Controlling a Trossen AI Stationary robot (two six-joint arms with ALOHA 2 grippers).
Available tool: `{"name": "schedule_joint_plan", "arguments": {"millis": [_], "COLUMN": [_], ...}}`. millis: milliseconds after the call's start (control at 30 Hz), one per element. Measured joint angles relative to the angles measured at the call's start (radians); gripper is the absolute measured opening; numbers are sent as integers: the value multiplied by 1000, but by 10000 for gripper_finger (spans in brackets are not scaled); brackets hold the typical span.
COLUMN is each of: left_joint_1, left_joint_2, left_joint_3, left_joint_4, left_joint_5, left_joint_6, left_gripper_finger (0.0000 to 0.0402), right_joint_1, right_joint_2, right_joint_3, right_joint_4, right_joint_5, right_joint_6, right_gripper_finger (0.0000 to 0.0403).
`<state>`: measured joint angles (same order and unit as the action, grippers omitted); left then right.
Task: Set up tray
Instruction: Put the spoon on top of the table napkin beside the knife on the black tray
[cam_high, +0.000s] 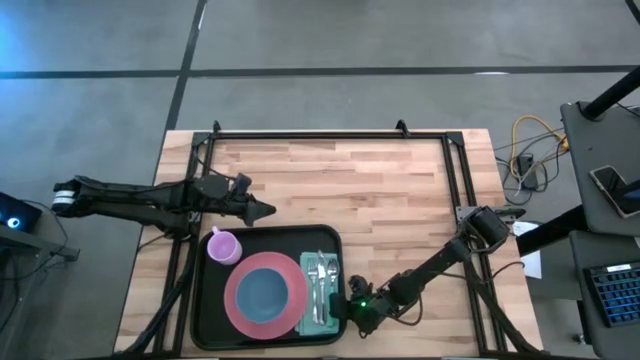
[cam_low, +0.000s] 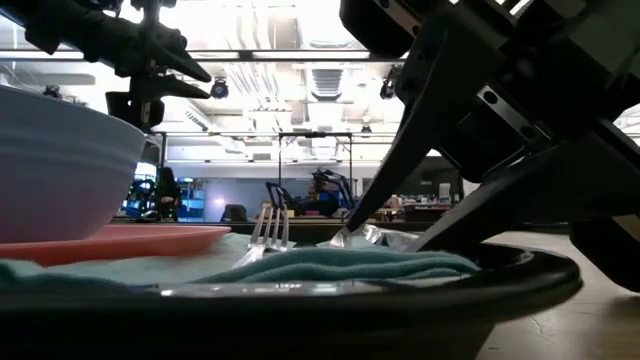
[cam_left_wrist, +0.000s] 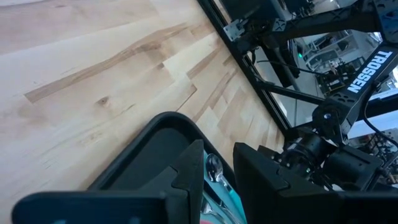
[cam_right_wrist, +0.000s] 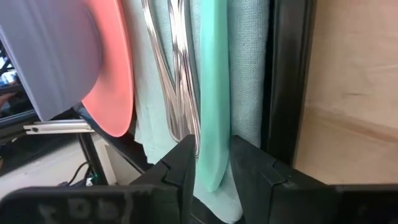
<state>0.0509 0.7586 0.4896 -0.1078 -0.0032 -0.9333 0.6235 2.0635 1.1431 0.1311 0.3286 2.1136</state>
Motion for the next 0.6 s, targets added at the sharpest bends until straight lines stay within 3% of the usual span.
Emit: {"name": "schedule_joint_plan", "arguments": {"millis": [267,600], "left_joint_1": [0,0], "left_joint_2": [0,0], "left_joint_3": [0,-1], "left_joint_4": [0,0], "left_joint_5": [0,-1], "left_joint_6": [0,0], "left_gripper_finger": [68,68], "right_joint_1": [1,0], "right_joint_2": [-14,-102], "right_joint_3": [10,56], "right_joint_4": [-89,-163], "right_joint_5": [53,90], "right_joint_6": [-21,-250], "right_gripper_finger": [65,65]}}
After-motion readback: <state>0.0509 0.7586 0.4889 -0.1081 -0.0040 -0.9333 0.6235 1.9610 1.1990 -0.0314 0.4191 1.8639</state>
